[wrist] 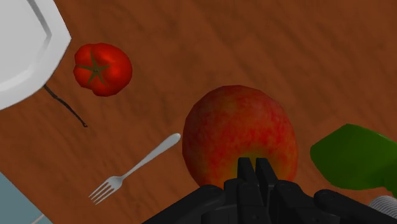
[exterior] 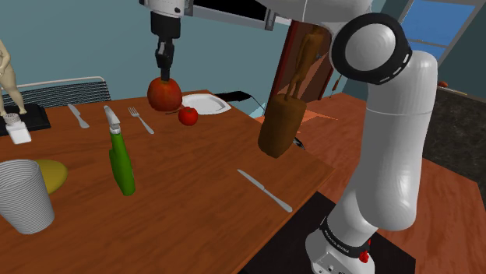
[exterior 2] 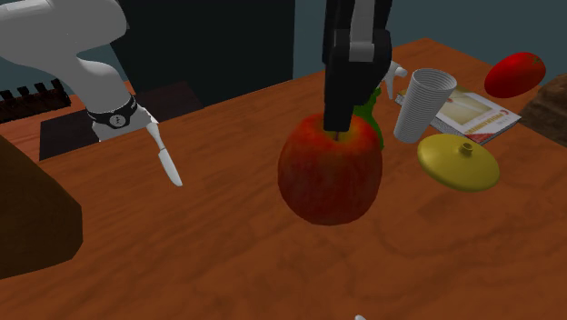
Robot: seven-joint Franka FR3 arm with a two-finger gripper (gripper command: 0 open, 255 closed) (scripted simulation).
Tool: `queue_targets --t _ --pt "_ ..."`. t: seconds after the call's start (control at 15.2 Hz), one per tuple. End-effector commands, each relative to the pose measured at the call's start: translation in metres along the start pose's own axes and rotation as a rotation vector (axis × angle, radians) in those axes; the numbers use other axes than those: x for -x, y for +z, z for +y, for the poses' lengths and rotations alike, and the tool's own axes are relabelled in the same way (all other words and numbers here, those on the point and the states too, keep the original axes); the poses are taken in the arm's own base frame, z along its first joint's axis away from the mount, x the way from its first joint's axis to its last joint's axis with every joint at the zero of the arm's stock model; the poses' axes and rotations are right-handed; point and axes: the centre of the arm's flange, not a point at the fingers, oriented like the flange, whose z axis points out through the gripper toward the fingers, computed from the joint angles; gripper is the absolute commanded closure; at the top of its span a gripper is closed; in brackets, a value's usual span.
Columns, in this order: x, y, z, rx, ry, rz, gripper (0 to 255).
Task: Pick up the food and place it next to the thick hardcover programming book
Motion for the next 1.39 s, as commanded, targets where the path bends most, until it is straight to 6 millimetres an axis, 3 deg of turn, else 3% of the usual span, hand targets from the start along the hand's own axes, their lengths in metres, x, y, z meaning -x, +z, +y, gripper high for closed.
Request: queue_targets --t 0.0,1.32 --pt "-0.006 0.002 -0.019 0.0 0.0 0.0 255" --pt "-0.083 0.041 -0.268 0.0 0.0 0.0 255"
